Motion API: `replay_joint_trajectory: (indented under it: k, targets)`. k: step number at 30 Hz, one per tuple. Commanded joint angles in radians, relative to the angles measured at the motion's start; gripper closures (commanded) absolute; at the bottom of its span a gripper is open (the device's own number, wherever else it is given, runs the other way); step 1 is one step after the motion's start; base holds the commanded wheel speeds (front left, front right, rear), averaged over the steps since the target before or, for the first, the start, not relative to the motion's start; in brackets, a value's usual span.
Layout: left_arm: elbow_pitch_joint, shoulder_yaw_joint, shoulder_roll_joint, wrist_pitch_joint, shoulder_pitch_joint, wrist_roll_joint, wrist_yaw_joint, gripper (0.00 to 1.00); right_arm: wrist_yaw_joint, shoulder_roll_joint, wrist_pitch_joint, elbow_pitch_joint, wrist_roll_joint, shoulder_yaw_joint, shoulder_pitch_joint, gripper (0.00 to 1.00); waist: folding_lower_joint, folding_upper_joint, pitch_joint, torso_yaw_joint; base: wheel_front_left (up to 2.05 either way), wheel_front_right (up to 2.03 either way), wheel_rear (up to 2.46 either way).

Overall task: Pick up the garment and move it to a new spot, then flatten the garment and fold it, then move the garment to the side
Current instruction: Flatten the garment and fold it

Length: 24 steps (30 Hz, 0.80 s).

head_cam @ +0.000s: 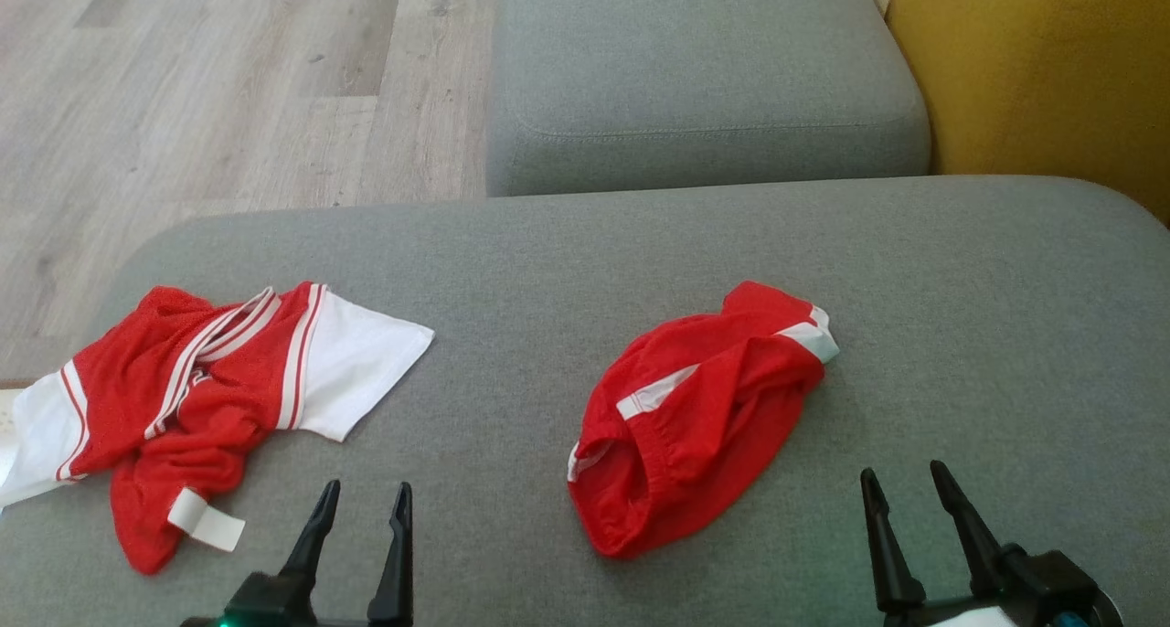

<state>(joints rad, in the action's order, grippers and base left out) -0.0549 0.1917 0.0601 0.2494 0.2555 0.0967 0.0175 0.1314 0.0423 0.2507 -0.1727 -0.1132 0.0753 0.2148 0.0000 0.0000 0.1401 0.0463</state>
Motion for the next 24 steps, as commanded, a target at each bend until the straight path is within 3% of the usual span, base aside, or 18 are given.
replay_joint_trajectory:
  k: [1,24]
  targets:
    - [0.029,-0.024,-0.010,0.012,-0.068,-0.008,0.005,0.00,-0.001,0.008,0.011,0.030,0.000,0.018,-0.061,0.00,0.0000,0.0000,0.001,0.000,0.00,0.00,0.00]
    - [0.006,0.000,-0.010,0.012,-0.074,0.010,0.018,0.00,-0.001,0.008,0.011,0.021,0.012,0.020,-0.060,0.00,0.0000,0.0000,0.011,-0.003,0.00,0.00,0.00]
